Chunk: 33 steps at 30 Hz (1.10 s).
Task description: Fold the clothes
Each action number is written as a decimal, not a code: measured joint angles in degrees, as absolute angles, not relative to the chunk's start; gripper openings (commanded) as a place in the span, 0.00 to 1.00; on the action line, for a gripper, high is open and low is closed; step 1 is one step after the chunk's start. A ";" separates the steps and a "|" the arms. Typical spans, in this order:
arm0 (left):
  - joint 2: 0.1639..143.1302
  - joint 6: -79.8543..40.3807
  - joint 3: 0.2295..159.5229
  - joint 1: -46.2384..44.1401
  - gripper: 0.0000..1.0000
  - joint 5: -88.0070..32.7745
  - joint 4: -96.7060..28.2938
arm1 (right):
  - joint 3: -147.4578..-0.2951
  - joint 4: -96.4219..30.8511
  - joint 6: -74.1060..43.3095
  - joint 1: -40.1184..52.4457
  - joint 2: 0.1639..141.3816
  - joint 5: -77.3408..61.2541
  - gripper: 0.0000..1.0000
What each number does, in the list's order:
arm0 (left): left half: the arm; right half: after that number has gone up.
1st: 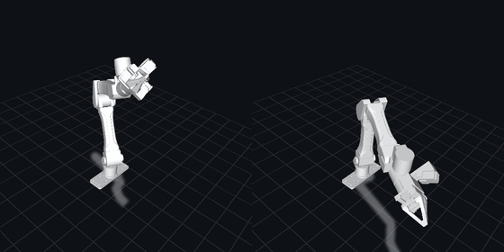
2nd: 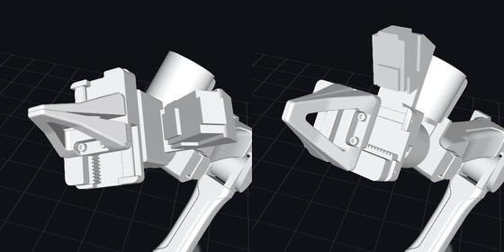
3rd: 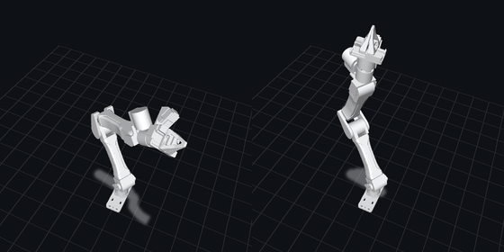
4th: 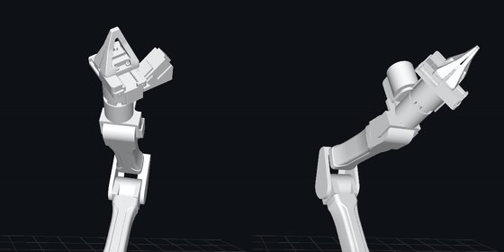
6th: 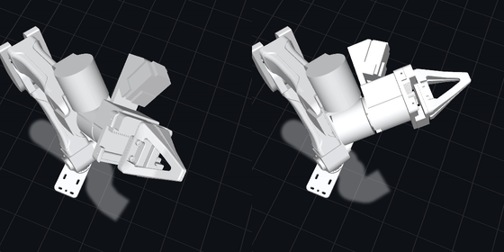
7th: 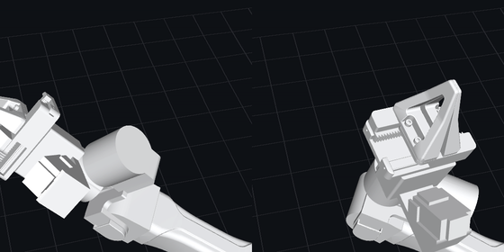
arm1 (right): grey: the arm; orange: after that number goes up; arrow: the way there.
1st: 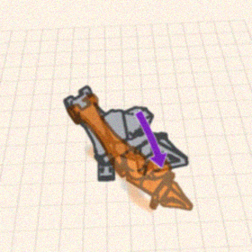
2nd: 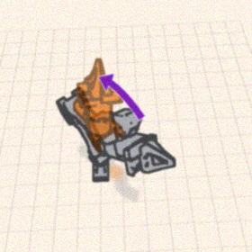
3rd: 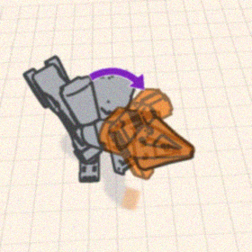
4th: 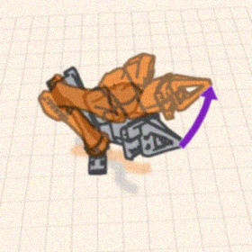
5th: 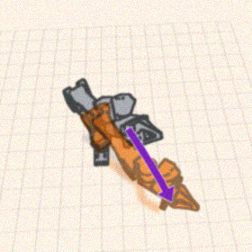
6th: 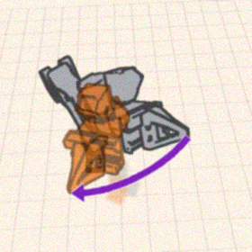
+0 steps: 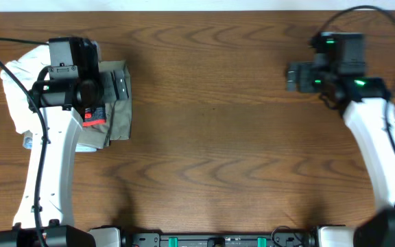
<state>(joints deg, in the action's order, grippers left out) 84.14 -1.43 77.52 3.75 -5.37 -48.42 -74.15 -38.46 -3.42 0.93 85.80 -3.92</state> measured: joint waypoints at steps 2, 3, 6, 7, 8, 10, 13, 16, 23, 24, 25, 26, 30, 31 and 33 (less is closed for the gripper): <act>84.01 -1.43 77.47 3.75 0.98 -5.17 -49.58 | -74.13 -40.49 -3.31 -0.47 82.50 -3.55 0.99; 83.61 -1.41 77.36 3.75 0.98 -5.23 -49.69 | -74.00 -41.39 -3.14 -1.08 80.03 -3.44 0.99; 80.55 -1.10 76.34 3.75 0.98 -6.00 -49.54 | -71.94 -42.70 -2.57 -1.32 73.38 -3.09 0.99; 79.00 -0.99 75.64 3.75 0.98 -6.04 -49.47 | -70.39 -43.22 -2.44 -1.32 70.15 -3.03 0.99; 76.29 -0.93 74.37 3.75 0.98 -6.11 -49.08 | -68.47 -43.51 -2.33 -1.32 66.61 -3.01 0.99; 71.33 -0.58 71.72 3.75 0.98 -6.33 -47.79 | -64.03 -43.68 -2.28 -1.32 59.42 -2.96 0.99; 61.01 0.14 65.58 3.75 0.98 -8.25 -45.17 | -56.36 -43.92 -2.20 -1.32 48.45 -2.92 0.99; 49.47 0.25 58.41 3.75 0.98 -10.59 -42.22 | -50.06 -44.40 -2.11 -1.32 38.50 -2.28 0.99; 32.27 0.25 49.50 3.75 0.98 -12.29 -41.15 | -44.27 -48.60 -2.09 -1.32 25.28 -1.50 0.99; 31.33 0.25 49.32 3.75 0.98 -12.32 -41.95 | -44.12 -49.95 -2.09 -1.32 24.82 -1.50 0.99; 30.61 0.25 49.21 3.75 0.98 -12.36 -42.65 | -44.03 -51.53 -2.09 -1.32 24.58 -1.48 0.99; 29.98 0.25 49.21 3.75 0.98 -12.51 -43.40 | -43.94 -53.04 -2.07 -1.32 24.49 -1.48 0.99; 29.10 0.25 49.19 3.75 0.98 -12.75 -45.19 | -43.64 -59.40 -2.07 -1.32 24.49 -1.48 0.99; 29.15 0.25 49.19 3.75 0.98 -12.75 -45.39 | -43.64 -60.69 -2.07 -1.32 24.49 -1.45 0.99; 29.15 0.25 49.19 3.75 0.98 -12.78 -46.06 | -43.62 -63.31 -2.07 -1.32 24.49 -1.48 0.99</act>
